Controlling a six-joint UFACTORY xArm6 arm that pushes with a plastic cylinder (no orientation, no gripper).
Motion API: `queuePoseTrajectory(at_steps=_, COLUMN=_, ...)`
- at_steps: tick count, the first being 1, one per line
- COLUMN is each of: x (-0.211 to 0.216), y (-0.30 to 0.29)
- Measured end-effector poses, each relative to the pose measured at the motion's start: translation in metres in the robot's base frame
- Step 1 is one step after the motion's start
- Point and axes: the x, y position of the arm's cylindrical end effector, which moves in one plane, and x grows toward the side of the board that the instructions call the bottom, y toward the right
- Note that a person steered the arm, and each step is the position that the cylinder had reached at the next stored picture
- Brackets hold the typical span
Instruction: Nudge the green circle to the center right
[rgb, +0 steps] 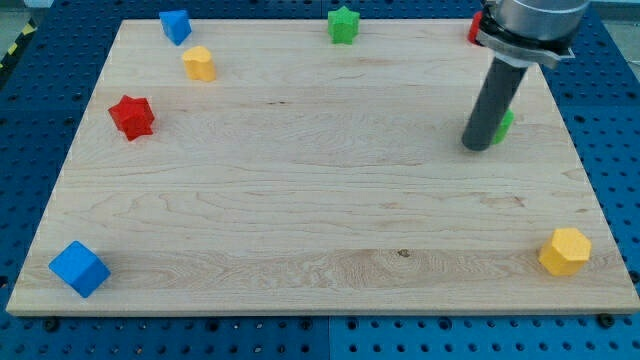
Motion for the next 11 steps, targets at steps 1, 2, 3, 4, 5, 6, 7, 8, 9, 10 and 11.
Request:
queuePoseTrajectory(at_steps=1, x=-0.008, y=0.0)
queuePoseTrajectory(at_steps=2, x=-0.013, y=-0.008)
queuePoseTrajectory(at_steps=3, x=-0.035, y=-0.023)
queuePoseTrajectory(at_steps=4, x=-0.036, y=-0.025)
queuePoseTrajectory(at_steps=5, x=-0.036, y=-0.018)
queuePoseTrajectory(at_steps=6, x=-0.036, y=0.0)
queuePoseTrajectory(at_steps=7, x=-0.034, y=0.019)
queuePoseTrajectory(at_steps=8, x=-0.033, y=0.025)
queuePoseTrajectory(at_steps=9, x=-0.033, y=0.029)
queuePoseTrajectory(at_steps=10, x=-0.033, y=0.032)
queuePoseTrajectory(at_steps=11, x=-0.034, y=-0.008)
